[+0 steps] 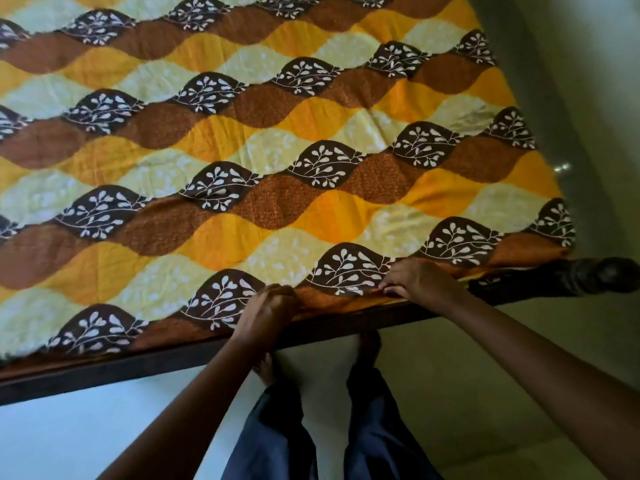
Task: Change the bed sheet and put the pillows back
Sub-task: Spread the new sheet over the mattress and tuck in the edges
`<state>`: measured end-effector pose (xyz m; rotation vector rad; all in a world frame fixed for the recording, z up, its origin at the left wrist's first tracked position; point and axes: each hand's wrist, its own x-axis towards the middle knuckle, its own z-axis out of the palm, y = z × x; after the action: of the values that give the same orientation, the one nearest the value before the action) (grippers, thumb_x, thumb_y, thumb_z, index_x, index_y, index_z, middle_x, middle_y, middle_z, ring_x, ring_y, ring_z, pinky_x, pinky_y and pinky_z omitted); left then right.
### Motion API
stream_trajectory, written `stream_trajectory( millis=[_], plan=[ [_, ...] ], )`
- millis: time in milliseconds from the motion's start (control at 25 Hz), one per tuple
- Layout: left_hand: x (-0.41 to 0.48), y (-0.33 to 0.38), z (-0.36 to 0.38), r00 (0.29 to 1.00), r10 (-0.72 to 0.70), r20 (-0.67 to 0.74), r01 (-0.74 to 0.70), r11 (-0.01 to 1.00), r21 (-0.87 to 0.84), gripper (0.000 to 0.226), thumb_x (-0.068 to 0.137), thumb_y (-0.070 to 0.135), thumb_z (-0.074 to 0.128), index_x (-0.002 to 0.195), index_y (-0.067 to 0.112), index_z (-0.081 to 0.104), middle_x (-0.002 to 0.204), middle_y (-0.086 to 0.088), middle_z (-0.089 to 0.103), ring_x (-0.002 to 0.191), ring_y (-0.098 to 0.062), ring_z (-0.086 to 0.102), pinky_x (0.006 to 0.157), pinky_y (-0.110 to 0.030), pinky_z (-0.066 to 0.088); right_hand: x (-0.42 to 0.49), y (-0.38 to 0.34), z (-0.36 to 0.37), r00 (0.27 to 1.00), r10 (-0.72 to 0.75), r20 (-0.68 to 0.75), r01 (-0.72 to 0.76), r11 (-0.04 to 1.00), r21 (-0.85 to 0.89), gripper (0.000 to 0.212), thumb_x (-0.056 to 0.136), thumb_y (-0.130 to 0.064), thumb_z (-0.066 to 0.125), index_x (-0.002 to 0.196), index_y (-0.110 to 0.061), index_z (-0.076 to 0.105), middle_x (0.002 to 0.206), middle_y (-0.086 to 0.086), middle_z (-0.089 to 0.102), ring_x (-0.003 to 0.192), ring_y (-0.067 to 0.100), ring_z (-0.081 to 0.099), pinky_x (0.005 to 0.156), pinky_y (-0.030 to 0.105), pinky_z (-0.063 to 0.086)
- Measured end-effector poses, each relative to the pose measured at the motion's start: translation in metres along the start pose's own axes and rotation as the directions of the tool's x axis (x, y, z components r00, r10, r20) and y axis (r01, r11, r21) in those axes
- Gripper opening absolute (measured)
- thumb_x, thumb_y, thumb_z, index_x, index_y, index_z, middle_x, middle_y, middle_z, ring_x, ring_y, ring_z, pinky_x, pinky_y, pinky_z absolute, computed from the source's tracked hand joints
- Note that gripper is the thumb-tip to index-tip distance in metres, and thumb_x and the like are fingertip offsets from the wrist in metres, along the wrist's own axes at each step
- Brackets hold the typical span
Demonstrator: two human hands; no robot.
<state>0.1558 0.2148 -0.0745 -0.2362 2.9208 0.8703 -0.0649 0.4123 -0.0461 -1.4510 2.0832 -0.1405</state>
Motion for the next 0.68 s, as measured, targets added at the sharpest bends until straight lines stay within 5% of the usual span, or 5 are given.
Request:
stream_trajectory(
  millis=[280, 440, 520, 600, 680],
  plan=[
    [0.012, 0.023, -0.005, 0.880, -0.349, 0.322, 0.379, 0.925, -0.034, 0.034, 0.099, 0.031, 0.037, 0.125, 0.020, 0.057, 0.083, -0.001, 0.065, 0.061, -0.005, 0.054, 0.051, -0.010, 0.042, 0.014, 0.014, 0.000, 0.950, 0.026, 0.310, -0.073, 0.987, 0.141, 0.023, 0.088, -0.027, 0.061, 0.108, -0.019, 0.069, 0.110, 0.002, 0.069, 0.090, 0.017, 0.066, 0.086, 0.034, 0.053],
    [0.013, 0.038, -0.006, 0.743, -0.487, 0.459, 0.582, 0.808, -0.086, 0.087, 0.079, 0.077, -0.003, 0.140, 0.029, 0.037, 0.126, -0.013, 0.058, 0.108, -0.022, 0.058, 0.094, -0.035, 0.046, 0.012, 0.020, 0.001, 0.849, 0.099, 0.518, -0.177, 0.979, 0.103, 0.043, 0.098, -0.047, 0.029, 0.133, -0.030, 0.048, 0.137, 0.007, 0.051, 0.125, 0.026, 0.048, 0.102, 0.032, 0.034],
    [0.016, 0.043, -0.006, 0.663, -0.539, 0.520, 0.634, 0.773, -0.007, 0.079, 0.085, 0.070, -0.003, 0.144, 0.030, 0.030, 0.137, -0.015, 0.050, 0.122, -0.027, 0.050, 0.100, -0.038, 0.041, 0.007, 0.016, 0.003, 0.826, 0.097, 0.556, -0.249, 0.946, 0.205, 0.044, 0.100, -0.044, 0.025, 0.137, -0.029, 0.044, 0.143, 0.009, 0.043, 0.129, 0.025, 0.043, 0.105, 0.034, 0.032],
    [0.017, 0.047, -0.005, 0.672, -0.548, 0.497, 0.610, 0.791, 0.047, 0.056, 0.095, 0.056, 0.011, 0.142, 0.033, 0.034, 0.134, -0.011, 0.054, 0.119, -0.026, 0.053, 0.092, -0.036, 0.044, 0.001, 0.013, 0.005, 0.878, 0.083, 0.472, -0.247, 0.922, 0.297, 0.039, 0.100, -0.039, 0.030, 0.128, -0.027, 0.054, 0.122, 0.007, 0.061, 0.107, 0.022, 0.058, 0.089, 0.031, 0.045],
    [0.008, 0.050, -0.003, 0.795, -0.544, 0.269, 0.543, 0.836, 0.086, 0.044, 0.097, 0.051, 0.026, 0.129, 0.034, 0.052, 0.111, -0.006, 0.068, 0.094, -0.019, 0.065, 0.069, -0.028, 0.049, -0.007, 0.012, 0.006, 0.958, 0.087, 0.273, -0.180, 0.924, 0.337, 0.031, 0.099, -0.035, 0.039, 0.114, -0.025, 0.065, 0.095, 0.001, 0.068, 0.075, 0.017, 0.063, 0.065, 0.030, 0.049]
  ],
)
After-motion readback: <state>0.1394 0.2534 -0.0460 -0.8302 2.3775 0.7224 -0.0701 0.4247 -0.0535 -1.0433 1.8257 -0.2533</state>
